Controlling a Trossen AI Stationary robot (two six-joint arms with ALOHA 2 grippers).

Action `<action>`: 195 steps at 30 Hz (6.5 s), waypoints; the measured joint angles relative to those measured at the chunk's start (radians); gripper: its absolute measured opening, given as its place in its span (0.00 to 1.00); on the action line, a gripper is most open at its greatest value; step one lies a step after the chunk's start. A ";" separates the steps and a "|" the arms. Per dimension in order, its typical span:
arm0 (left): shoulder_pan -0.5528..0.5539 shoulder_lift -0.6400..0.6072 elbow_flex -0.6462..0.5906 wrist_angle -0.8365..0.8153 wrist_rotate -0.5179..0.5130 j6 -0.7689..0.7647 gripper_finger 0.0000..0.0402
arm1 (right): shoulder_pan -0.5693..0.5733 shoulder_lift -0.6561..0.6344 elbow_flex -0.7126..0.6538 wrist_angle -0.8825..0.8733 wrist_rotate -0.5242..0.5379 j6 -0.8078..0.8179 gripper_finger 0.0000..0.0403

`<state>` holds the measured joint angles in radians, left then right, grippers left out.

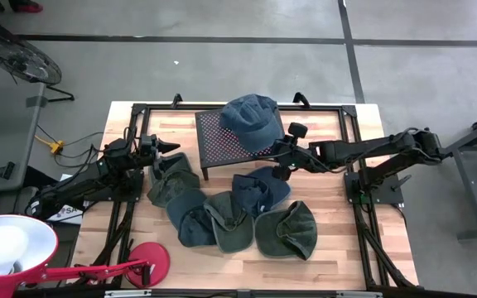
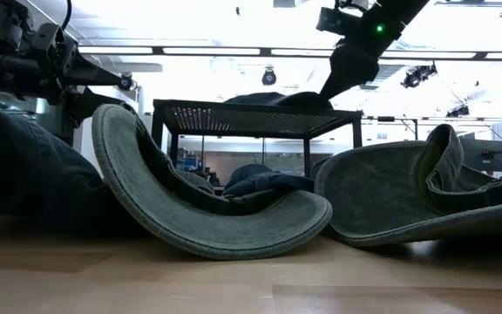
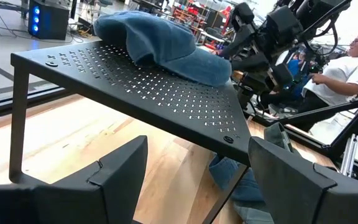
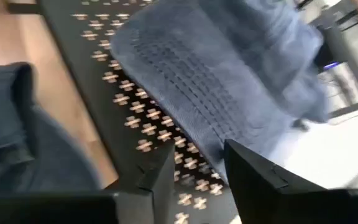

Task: Pick & Place hat
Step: Stack the dark green cap on the shelf

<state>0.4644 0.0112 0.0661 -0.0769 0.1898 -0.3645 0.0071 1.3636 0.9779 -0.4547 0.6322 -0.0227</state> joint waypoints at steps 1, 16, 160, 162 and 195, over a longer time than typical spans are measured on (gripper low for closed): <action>0.000 0.000 0.000 0.000 0.000 0.000 0.69 | 0.000 0.000 0.000 -0.006 -0.017 0.018 0.35; 0.000 0.000 0.000 0.000 0.000 0.000 0.69 | 0.000 -0.006 0.000 -0.020 -0.071 0.180 0.55; 0.000 0.000 0.001 0.012 0.132 -0.877 0.69 | 0.239 -0.116 0.388 0.015 -0.545 -0.290 0.00; 0.000 0.000 0.001 0.026 0.149 -0.874 0.69 | 0.220 -0.116 0.388 0.078 -0.589 -0.331 0.00; 0.000 0.535 0.345 0.608 0.366 -0.612 0.69 | -0.061 0.033 0.386 0.817 -1.328 -0.342 0.00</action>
<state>0.4641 0.5461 0.4114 0.5309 0.5554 -0.9767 -0.0539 1.3962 1.3643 0.3627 -0.6961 -0.3647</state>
